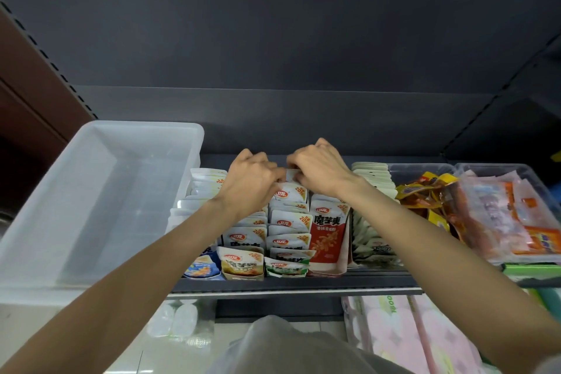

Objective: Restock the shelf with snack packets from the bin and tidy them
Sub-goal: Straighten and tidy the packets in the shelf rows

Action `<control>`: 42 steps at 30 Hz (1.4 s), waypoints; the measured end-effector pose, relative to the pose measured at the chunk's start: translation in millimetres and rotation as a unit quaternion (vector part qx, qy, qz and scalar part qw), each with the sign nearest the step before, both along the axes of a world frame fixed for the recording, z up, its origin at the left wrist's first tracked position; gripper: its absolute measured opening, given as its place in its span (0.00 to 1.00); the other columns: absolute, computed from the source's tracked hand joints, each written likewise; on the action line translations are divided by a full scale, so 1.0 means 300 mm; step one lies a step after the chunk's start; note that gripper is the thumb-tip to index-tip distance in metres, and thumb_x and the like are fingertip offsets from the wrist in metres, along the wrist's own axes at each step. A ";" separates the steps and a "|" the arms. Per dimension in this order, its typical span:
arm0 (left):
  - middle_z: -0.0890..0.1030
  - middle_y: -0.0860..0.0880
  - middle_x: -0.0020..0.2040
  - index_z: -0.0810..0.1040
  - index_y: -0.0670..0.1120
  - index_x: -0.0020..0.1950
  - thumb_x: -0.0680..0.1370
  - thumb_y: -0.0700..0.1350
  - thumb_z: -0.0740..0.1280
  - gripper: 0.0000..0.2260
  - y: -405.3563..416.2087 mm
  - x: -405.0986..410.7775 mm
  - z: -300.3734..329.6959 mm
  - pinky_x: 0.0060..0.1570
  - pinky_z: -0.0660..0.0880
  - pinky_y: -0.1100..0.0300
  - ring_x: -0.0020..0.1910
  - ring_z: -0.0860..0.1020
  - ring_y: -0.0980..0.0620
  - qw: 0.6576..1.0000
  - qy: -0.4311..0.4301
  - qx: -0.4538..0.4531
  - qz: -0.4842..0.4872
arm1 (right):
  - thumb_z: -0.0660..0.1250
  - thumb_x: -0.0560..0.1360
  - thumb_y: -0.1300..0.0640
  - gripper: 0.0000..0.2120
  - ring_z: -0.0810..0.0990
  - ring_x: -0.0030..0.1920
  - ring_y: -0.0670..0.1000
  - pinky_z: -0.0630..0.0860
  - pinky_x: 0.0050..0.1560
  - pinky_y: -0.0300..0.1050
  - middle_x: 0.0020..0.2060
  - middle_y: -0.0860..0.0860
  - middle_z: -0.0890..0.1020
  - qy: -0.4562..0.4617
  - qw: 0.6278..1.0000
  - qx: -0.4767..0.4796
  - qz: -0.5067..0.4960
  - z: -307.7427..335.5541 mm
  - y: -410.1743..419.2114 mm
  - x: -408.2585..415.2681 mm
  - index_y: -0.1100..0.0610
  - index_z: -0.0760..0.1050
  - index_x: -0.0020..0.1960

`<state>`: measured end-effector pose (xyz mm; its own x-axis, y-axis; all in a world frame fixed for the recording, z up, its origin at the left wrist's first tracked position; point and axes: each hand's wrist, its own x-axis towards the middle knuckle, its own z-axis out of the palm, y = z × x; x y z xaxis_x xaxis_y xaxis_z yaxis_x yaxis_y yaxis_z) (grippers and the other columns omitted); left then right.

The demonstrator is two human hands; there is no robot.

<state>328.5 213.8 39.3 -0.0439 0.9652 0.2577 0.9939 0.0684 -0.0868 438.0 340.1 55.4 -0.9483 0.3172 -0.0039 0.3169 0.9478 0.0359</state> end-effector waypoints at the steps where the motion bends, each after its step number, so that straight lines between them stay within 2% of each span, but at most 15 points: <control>1: 0.79 0.54 0.32 0.80 0.50 0.37 0.66 0.46 0.76 0.06 0.001 0.003 0.000 0.38 0.70 0.56 0.36 0.77 0.50 1.000 0.008 0.001 0.000 | 0.63 0.72 0.61 0.06 0.79 0.45 0.54 0.64 0.52 0.47 0.44 0.50 0.81 0.017 1.000 0.004 -0.005 -0.010 -0.002 0.005 0.55 0.76 0.47; 5: 0.81 0.53 0.32 0.80 0.49 0.36 0.64 0.46 0.76 0.06 0.009 0.006 -0.011 0.38 0.69 0.58 0.35 0.77 0.50 1.000 0.019 -0.010 -0.002 | 0.63 0.72 0.62 0.07 0.80 0.43 0.56 0.66 0.50 0.48 0.44 0.51 0.81 0.101 0.995 -0.003 -0.005 -0.033 -0.012 0.030 0.58 0.78 0.49; 11: 0.82 0.51 0.37 0.79 0.47 0.44 0.67 0.48 0.75 0.10 0.012 0.005 -0.014 0.42 0.71 0.55 0.37 0.79 0.48 0.999 -0.034 0.017 0.000 | 0.62 0.78 0.54 0.11 0.78 0.52 0.52 0.66 0.57 0.46 0.51 0.49 0.80 0.057 0.996 -0.063 0.006 -0.014 0.007 0.055 0.55 0.76 0.58; 14: 0.81 0.53 0.36 0.78 0.48 0.42 0.67 0.47 0.76 0.09 -0.003 -0.002 0.008 0.41 0.71 0.57 0.35 0.78 0.51 0.994 -0.084 0.061 -0.045 | 0.64 0.77 0.57 0.11 0.79 0.48 0.49 0.67 0.56 0.44 0.49 0.49 0.81 0.171 0.980 -0.094 -0.022 0.022 0.004 0.096 0.55 0.77 0.58; 17: 0.83 0.53 0.41 0.81 0.51 0.49 0.72 0.53 0.72 0.09 -0.018 0.003 0.016 0.49 0.69 0.56 0.44 0.79 0.51 0.995 -0.050 -0.047 -0.069 | 0.67 0.75 0.56 0.06 0.79 0.47 0.49 0.70 0.55 0.45 0.46 0.48 0.81 0.159 0.983 -0.096 0.001 0.043 -0.022 0.146 0.54 0.79 0.51; 19: 0.82 0.51 0.49 0.78 0.52 0.58 0.74 0.58 0.66 0.16 -0.013 0.016 0.003 0.55 0.67 0.57 0.52 0.78 0.51 0.991 0.008 -0.127 -0.048 | 0.68 0.74 0.54 0.08 0.77 0.50 0.51 0.70 0.53 0.46 0.47 0.49 0.80 0.105 0.992 -0.070 0.022 0.014 -0.049 0.157 0.54 0.79 0.53; 21: 0.81 0.51 0.52 0.77 0.52 0.60 0.75 0.59 0.64 0.17 0.005 0.029 -0.002 0.57 0.66 0.58 0.55 0.76 0.52 0.985 0.034 -0.164 -0.036 | 0.69 0.73 0.55 0.10 0.74 0.51 0.54 0.70 0.52 0.49 0.48 0.51 0.79 0.078 0.996 -0.033 0.024 -0.024 -0.058 0.152 0.55 0.79 0.54; 25: 0.80 0.53 0.51 0.78 0.53 0.55 0.76 0.58 0.65 0.13 0.032 0.036 0.006 0.56 0.68 0.58 0.55 0.74 0.52 0.975 0.058 -0.210 -0.044 | 0.71 0.70 0.59 0.11 0.74 0.49 0.56 0.73 0.49 0.51 0.47 0.53 0.78 0.091 0.996 -0.025 0.007 -0.044 -0.057 0.124 0.56 0.79 0.52; 28: 0.80 0.53 0.50 0.80 0.54 0.52 0.76 0.55 0.66 0.09 0.042 0.038 0.015 0.55 0.69 0.58 0.54 0.74 0.52 0.974 0.040 -0.218 -0.049 | 0.69 0.72 0.59 0.12 0.73 0.52 0.55 0.68 0.53 0.48 0.50 0.53 0.77 0.087 0.995 -0.052 -0.003 -0.047 -0.047 0.117 0.56 0.78 0.56; 31: 0.80 0.53 0.48 0.81 0.53 0.48 0.75 0.51 0.67 0.05 0.037 0.035 0.018 0.50 0.70 0.58 0.52 0.75 0.52 0.984 0.005 -0.173 -0.034 | 0.67 0.74 0.55 0.14 0.72 0.55 0.53 0.67 0.56 0.47 0.52 0.51 0.77 0.087 0.993 -0.082 -0.005 -0.049 -0.042 0.127 0.55 0.76 0.59; 33: 0.81 0.54 0.41 0.82 0.52 0.42 0.71 0.49 0.71 0.02 0.023 0.027 0.029 0.43 0.72 0.59 0.46 0.77 0.51 0.992 0.003 -0.117 -0.037 | 0.66 0.76 0.55 0.12 0.73 0.54 0.52 0.68 0.56 0.47 0.52 0.51 0.77 0.099 0.991 -0.093 -0.002 -0.040 -0.048 0.143 0.55 0.76 0.59; 35: 0.80 0.54 0.32 0.81 0.51 0.33 0.64 0.47 0.77 0.05 0.007 0.022 0.032 0.36 0.73 0.60 0.37 0.78 0.50 0.996 -0.008 -0.079 -0.049 | 0.65 0.76 0.56 0.09 0.75 0.51 0.51 0.71 0.50 0.45 0.49 0.50 0.78 0.146 0.983 -0.110 -0.006 -0.022 -0.068 0.170 0.55 0.77 0.55; 37: 0.79 0.53 0.32 0.81 0.50 0.34 0.64 0.46 0.77 0.06 -0.003 0.023 0.022 0.36 0.73 0.59 0.35 0.79 0.50 0.996 -0.023 -0.067 -0.058 | 0.64 0.77 0.53 0.07 0.77 0.47 0.48 0.72 0.44 0.41 0.47 0.47 0.78 0.177 0.973 -0.146 -0.014 0.008 -0.106 0.207 0.53 0.77 0.53; 39: 0.81 0.52 0.41 0.81 0.50 0.43 0.72 0.47 0.71 0.02 -0.005 0.027 0.020 0.43 0.72 0.57 0.40 0.80 0.49 0.993 -0.052 -0.086 -0.056 | 0.62 0.76 0.43 0.15 0.78 0.47 0.44 0.75 0.44 0.41 0.51 0.45 0.78 0.128 0.974 -0.189 -0.007 0.030 -0.151 0.235 0.51 0.76 0.57; 42: 0.79 0.53 0.51 0.79 0.50 0.52 0.77 0.46 0.63 0.07 0.001 0.027 0.017 0.52 0.69 0.58 0.46 0.78 0.49 0.990 -0.049 -0.125 -0.039 | 0.63 0.69 0.32 0.37 0.71 0.64 0.47 0.72 0.60 0.48 0.69 0.44 0.69 -0.042 0.981 -0.187 0.007 0.022 -0.204 0.250 0.47 0.60 0.73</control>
<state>336.8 214.2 44.3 0.0210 0.9997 0.0083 0.9998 -0.0210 0.0050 513.0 278.9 62.0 -0.9441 0.2650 -0.1962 0.3139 0.9042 -0.2895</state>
